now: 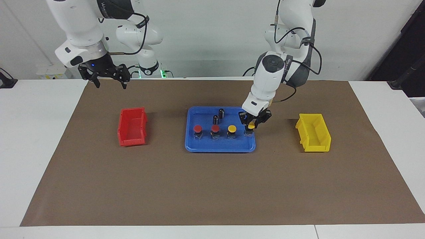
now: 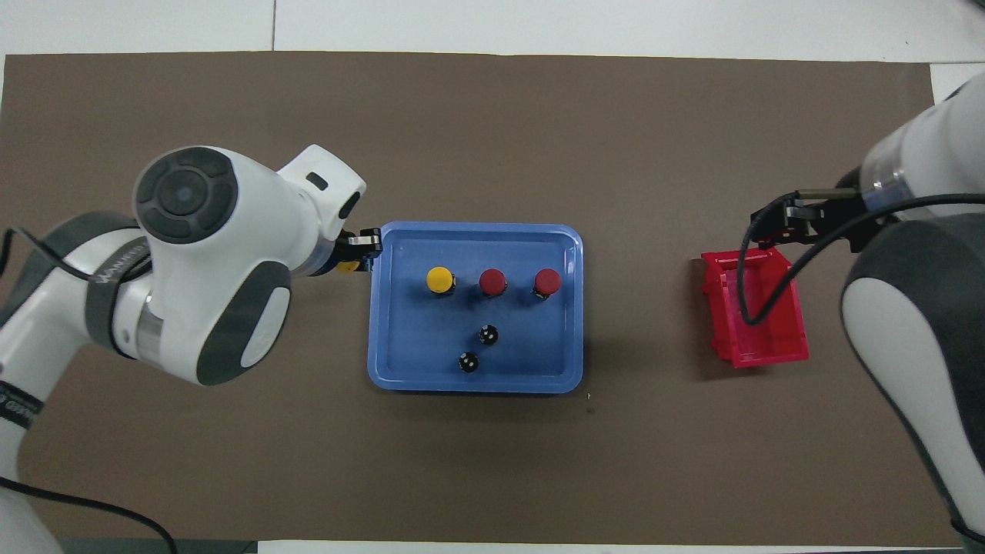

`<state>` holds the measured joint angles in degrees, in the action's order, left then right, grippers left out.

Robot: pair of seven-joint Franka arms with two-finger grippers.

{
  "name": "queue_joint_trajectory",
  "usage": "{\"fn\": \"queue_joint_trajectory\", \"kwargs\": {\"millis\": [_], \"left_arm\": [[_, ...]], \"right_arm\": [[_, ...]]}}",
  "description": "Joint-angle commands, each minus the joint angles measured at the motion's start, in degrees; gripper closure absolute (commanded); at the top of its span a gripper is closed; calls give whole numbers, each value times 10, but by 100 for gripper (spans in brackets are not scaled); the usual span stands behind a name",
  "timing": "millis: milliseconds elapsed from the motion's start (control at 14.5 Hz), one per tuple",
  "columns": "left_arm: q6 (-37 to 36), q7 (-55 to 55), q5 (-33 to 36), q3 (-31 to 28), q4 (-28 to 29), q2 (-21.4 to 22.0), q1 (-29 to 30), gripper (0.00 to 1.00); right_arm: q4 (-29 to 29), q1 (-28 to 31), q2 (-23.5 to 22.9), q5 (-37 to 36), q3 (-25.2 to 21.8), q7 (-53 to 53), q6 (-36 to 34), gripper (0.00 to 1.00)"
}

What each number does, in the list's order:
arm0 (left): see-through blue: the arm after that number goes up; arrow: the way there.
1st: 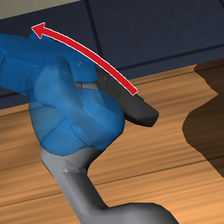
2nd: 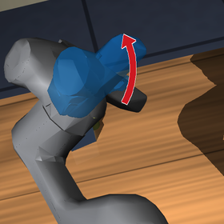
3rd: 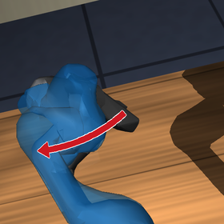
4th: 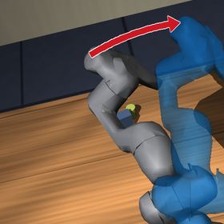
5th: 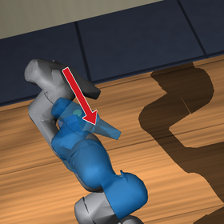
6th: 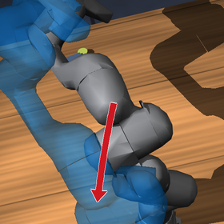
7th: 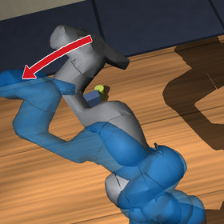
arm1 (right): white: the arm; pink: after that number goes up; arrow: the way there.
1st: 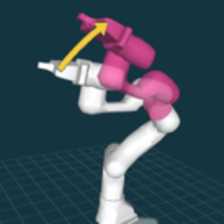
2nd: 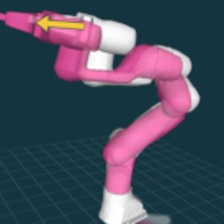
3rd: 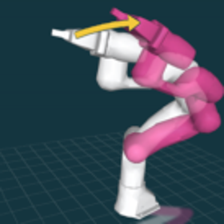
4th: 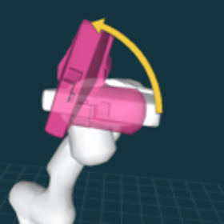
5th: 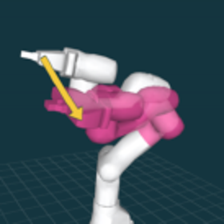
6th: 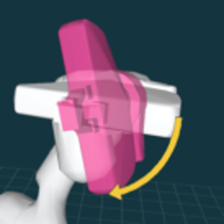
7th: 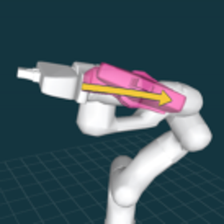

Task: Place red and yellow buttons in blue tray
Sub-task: 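Place the yellow button in the tray while the right gripper withdraws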

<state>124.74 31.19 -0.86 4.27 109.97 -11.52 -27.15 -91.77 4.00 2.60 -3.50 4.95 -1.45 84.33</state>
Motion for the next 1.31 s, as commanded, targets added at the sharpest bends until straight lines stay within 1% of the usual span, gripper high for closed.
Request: {"fn": "queue_joint_trajectory", "kwargs": {"millis": [0,69,344,413,550,619,688,757,963,1032,1169,1238], "left_arm": [[17,10,-13,-9,13,-3,-4,99],[17,15,-13,-9,23,-1,-4,99],[27,16,-13,-9,45,-2,-6,98],[31,14,-13,-8,46,-2,-7,87],[37,17,-13,-9,42,-3,-8,22],[28,17,-13,-9,39,-3,-8,7],[21,17,-13,-10,34,1,-9,0],[-2,15,-12,-10,27,7,-8,0],[-66,7,-11,-17,-39,15,10,0],[-112,5,-4,-18,-68,18,22,0],[-195,-56,23,-22,-119,25,38,0],[-216,-93,24,-23,-127,44,57,0]], "right_arm": [[15,46,-10,10,7,35,-12,0],[17,61,-11,24,8,45,-11,0],[17,62,-11,24,8,46,-5,0],[17,64,-11,24,8,47,-2,0],[16,64,-11,27,8,48,2,0],[15,64,-11,27,8,48,2,0],[13,62,-10,28,8,48,2,0],[12,60,-10,28,9,48,3,0],[13,58,-10,27,11,45,3,0],[13,58,-10,27,11,47,2,0],[13,58,-10,27,10,47,1,0],[13,57,-10,27,11,47,1,0]]}}
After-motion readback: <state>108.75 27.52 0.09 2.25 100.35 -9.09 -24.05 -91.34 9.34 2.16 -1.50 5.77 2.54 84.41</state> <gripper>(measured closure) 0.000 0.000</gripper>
